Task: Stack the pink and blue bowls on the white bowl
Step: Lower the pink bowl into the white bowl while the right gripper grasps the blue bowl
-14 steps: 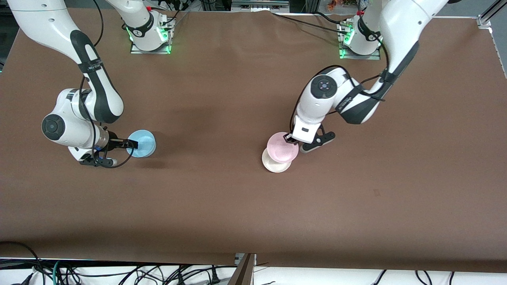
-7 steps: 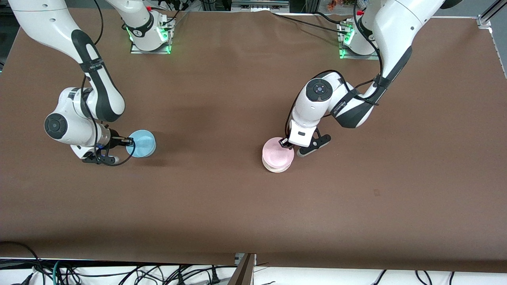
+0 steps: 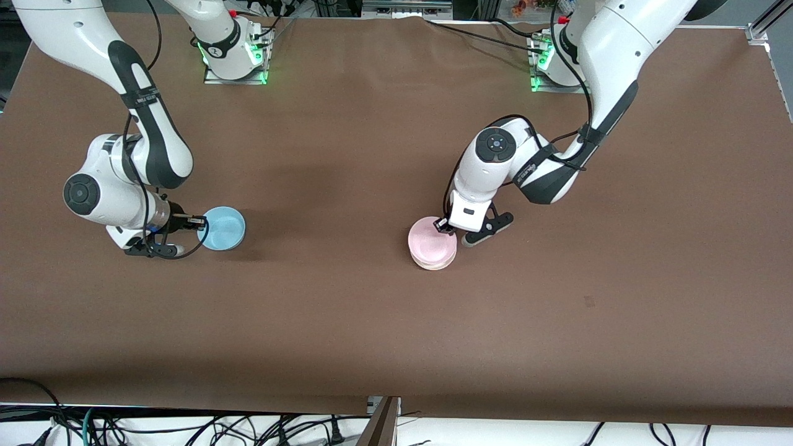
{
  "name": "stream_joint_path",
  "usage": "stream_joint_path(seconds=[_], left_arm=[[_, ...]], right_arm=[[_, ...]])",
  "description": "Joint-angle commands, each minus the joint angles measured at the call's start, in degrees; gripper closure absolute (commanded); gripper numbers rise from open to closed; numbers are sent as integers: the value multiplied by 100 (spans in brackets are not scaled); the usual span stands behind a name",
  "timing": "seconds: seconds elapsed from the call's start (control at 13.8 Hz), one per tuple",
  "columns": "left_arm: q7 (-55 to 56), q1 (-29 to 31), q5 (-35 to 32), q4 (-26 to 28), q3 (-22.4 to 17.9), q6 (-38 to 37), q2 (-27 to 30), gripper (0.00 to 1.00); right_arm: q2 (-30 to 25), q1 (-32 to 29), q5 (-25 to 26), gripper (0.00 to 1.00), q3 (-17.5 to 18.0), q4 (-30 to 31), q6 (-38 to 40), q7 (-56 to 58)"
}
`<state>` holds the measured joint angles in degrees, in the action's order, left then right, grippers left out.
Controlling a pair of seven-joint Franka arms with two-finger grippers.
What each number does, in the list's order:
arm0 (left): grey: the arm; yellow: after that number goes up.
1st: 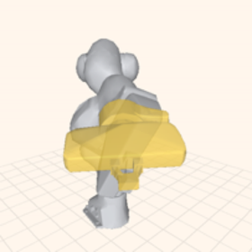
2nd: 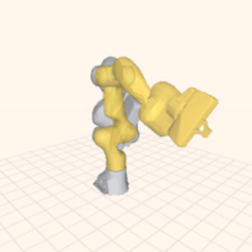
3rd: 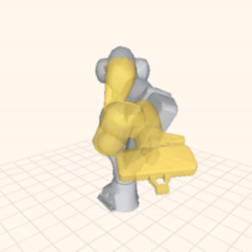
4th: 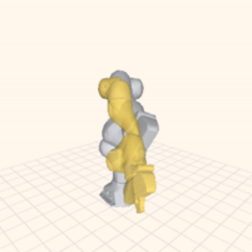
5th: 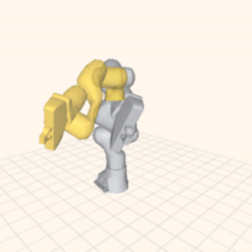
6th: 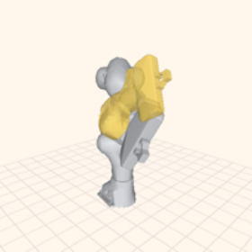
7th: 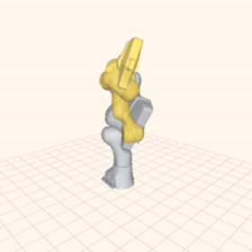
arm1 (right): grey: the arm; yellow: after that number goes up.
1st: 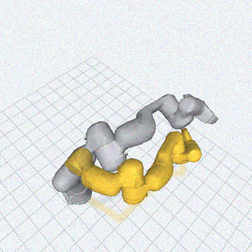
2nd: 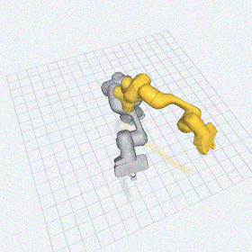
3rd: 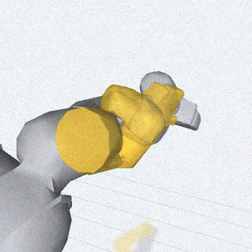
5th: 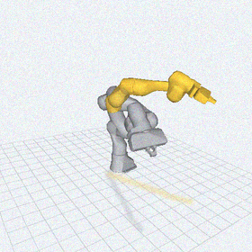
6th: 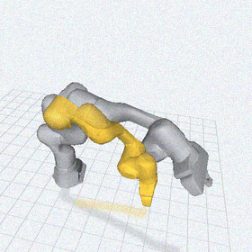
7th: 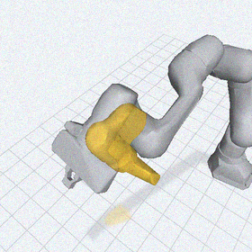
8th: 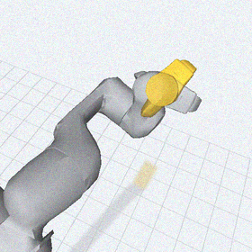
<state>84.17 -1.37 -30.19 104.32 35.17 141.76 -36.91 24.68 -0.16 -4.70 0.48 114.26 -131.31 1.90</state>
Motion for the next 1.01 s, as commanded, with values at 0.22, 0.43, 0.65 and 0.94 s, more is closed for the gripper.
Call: stream_joint_path(seconds=[0.22, 0.43, 0.65, 0.94], left_arm=[[442, -144, -470, -131, -107, 62, -185, 100], [512, -153, -470, -131, -160, 247, -246, 100], [530, -432, -462, -149, -396, 255, -264, 100], [688, -680, -461, -245, -643, 291, -282, 100]], right_arm=[[-208, -54, -102, 100, 898, -790, 1195, -1055], [-200, -54, -93, 100, 1462, -914, 1152, -2243], [-165, 42, -102, 100, 1822, -1054, 1125, -2868], [45, 376, -93, 100, 2008, -1502, 1125, -4089]])
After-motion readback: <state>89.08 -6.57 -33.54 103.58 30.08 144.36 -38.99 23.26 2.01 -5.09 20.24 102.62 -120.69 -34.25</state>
